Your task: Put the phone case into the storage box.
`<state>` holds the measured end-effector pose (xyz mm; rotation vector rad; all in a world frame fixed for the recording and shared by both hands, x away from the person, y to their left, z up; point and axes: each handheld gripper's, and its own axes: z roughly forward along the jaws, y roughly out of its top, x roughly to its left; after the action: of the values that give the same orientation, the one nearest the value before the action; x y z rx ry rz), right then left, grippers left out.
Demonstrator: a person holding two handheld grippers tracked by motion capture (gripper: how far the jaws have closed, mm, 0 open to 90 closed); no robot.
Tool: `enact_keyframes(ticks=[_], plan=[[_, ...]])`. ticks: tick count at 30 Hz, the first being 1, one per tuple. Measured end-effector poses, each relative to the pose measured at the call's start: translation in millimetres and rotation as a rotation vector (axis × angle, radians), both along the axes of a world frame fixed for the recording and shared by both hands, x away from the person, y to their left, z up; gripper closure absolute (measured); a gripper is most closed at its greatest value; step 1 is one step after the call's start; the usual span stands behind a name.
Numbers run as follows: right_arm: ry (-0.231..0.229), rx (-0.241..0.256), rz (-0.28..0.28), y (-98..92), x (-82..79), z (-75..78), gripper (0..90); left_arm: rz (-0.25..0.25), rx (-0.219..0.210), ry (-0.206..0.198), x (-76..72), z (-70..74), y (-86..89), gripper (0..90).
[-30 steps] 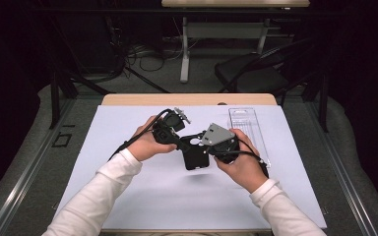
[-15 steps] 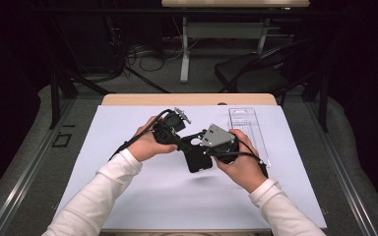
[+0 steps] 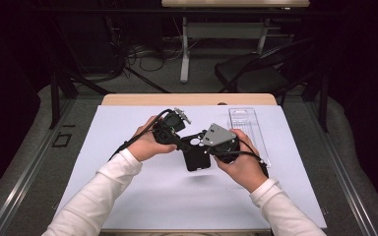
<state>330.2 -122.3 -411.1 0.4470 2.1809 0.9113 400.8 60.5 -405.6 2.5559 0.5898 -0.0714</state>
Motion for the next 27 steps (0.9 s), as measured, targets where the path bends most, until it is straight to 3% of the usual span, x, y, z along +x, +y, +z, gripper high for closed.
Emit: enact_keyframes(ticks=[11,27], plan=[[0.064,0.018,0.010,-1.8,5.0,0.3,78.9,-0.021,0.037,-0.083,-5.0,1.9,-1.2,81.4],[0.095,0.001,0.031,-2.1,6.5,-0.3,79.7,-0.041,0.048,-0.095,-6.4,1.5,-3.2,81.5]])
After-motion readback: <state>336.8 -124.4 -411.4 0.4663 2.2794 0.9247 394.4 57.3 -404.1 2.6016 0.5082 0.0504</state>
